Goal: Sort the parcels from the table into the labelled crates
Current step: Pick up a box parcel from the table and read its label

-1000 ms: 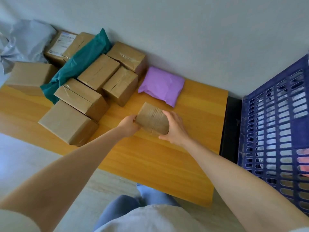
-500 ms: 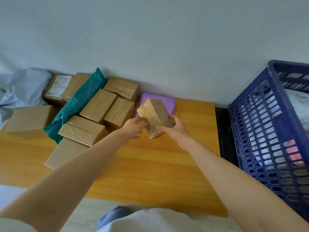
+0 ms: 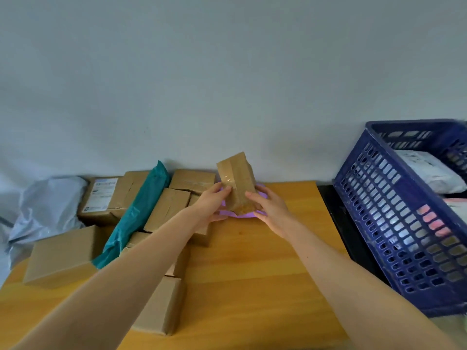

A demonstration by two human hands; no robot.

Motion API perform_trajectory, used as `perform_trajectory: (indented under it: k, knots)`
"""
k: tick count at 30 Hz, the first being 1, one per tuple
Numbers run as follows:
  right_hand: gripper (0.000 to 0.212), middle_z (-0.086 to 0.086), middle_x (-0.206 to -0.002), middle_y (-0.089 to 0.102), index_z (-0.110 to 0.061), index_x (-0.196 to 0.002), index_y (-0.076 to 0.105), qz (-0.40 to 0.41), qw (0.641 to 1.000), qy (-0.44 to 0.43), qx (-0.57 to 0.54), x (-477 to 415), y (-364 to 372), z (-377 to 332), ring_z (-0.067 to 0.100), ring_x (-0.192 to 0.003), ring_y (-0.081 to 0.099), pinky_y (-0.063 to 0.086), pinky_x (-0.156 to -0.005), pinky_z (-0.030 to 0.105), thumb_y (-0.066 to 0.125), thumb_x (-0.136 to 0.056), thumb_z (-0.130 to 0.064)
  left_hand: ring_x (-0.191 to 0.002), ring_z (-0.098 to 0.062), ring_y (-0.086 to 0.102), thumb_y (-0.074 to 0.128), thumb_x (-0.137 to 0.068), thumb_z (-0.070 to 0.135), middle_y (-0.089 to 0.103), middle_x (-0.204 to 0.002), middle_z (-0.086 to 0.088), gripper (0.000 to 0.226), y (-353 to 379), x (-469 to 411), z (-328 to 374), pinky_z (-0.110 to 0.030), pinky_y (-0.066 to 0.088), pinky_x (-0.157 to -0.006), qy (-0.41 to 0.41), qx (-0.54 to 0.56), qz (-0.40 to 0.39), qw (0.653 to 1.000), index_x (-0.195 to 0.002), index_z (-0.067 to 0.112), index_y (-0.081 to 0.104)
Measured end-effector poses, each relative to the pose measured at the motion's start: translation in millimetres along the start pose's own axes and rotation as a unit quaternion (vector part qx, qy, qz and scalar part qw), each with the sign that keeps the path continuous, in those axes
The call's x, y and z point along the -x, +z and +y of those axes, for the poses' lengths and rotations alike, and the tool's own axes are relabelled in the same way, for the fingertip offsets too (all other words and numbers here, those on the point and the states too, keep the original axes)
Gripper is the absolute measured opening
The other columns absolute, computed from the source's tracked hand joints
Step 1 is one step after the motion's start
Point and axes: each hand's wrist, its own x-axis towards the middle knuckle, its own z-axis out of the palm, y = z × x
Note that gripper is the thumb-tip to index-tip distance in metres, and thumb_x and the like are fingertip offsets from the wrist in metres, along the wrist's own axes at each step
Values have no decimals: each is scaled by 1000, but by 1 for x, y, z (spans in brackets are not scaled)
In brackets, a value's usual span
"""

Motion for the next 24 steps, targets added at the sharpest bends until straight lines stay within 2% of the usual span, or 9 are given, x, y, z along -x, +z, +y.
perform_trajectory:
  k: [3,6,9,11,13,16,18,21,24]
  knots:
    - [59,-1,-128,61,-19,-134,50,3,1000,-16,-1,9,19,-2,15,-116,58,38,-109,40,75,-82,-28,-112,-24,58,50,-99,34,57,-124,1,41,-14,8,6,-47,48,-99,14,15,-21,1000,-139,30,41]
    - [62,-5,-125,62,-20,-136,49,20,999,-38,11,20,36,-7,7,-111,58,40,-102,34,74,-82,-34,-104,-19,59,48,-100,33,58,-112,7,31,-25,18,13,-38,53,-83,34,20,-39,998,-131,31,45]
    - [63,-6,-122,62,-21,-134,51,30,998,-49,8,31,50,-9,5,-108,58,43,-102,34,75,-79,-40,-107,-20,57,42,-99,46,54,-125,0,36,-34,30,13,-33,52,-73,48,-3,-38,998,-133,33,42]
    - [63,-4,-124,62,-21,-133,52,28,998,-53,3,35,59,-11,12,-113,59,44,-105,38,75,-78,-44,-106,-20,56,34,-99,54,52,-132,-4,45,-42,36,11,-36,51,-77,51,-4,-38,998,-137,32,39]
    - [58,1,-126,62,-21,-129,55,30,998,-43,-26,37,66,-13,18,-116,58,46,-101,38,74,-79,-44,-99,-17,57,33,-98,57,53,-127,-3,46,-48,40,11,-41,49,-84,53,15,-46,997,-138,34,36]
    - [39,6,-118,65,-26,-111,59,13,995,-2,-100,42,76,-16,25,-111,60,49,-97,40,72,-80,-45,-118,-27,51,43,-95,56,45,-140,-4,55,-55,46,10,-46,47,-94,39,54,-57,996,-145,35,31]
    - [30,3,-109,64,-28,-103,56,4,995,13,-102,46,83,-16,22,-104,59,44,-102,41,66,-84,-49,-121,-28,50,47,-96,48,45,-142,-6,52,-58,51,11,-44,51,-88,31,84,-46,995,-144,30,36]
    - [36,1,-114,59,-25,-120,50,36,997,-13,-61,50,91,-15,21,-109,54,44,-97,38,58,-92,-45,-112,-26,55,57,-95,34,53,-132,-9,44,-64,54,11,-38,55,-75,18,106,-23,994,-134,18,49]
    - [40,-1,-118,63,-29,-134,50,84,990,-102,-51,55,97,-20,18,-110,61,51,-85,31,59,-95,-22,-111,-27,58,62,-92,24,58,-124,-7,43,-73,53,10,-45,55,-85,38,91,-14,995,-133,13,49]
